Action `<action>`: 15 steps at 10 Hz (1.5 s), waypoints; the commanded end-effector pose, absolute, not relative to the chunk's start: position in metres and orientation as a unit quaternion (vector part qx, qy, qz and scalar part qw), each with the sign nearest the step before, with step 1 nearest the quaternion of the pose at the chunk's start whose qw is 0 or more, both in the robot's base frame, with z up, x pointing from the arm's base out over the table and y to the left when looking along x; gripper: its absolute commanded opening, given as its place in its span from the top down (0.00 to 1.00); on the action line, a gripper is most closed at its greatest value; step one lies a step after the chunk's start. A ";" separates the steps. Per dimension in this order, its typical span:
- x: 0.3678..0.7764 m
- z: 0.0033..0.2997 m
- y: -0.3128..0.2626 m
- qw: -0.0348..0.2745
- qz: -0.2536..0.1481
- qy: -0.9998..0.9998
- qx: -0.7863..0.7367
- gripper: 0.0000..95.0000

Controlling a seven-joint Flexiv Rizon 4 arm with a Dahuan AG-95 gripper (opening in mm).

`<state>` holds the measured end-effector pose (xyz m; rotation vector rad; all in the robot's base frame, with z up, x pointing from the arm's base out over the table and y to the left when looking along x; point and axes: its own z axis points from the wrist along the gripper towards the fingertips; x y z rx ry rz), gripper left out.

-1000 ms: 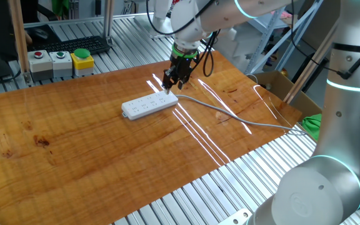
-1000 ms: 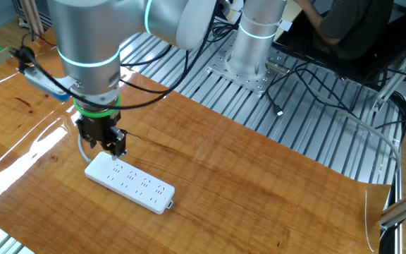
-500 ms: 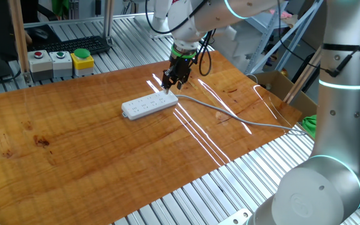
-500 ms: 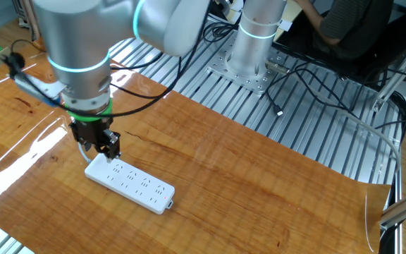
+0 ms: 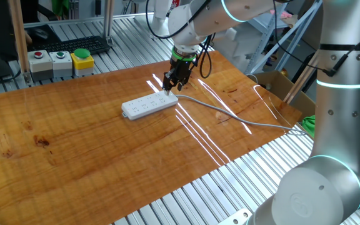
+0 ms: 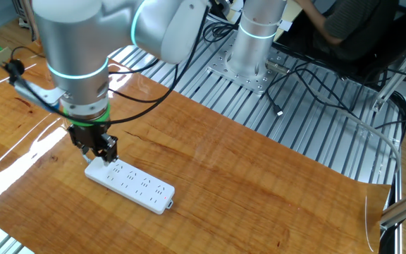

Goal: Turn off the power strip by pressing the button

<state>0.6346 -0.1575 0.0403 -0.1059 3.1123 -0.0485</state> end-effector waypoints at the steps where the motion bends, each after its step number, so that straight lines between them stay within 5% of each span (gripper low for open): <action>1: 0.635 0.040 -0.159 0.014 -0.017 0.999 -0.033 0.40; 15: 0.637 0.030 -0.164 0.009 -0.014 0.999 -0.029 0.40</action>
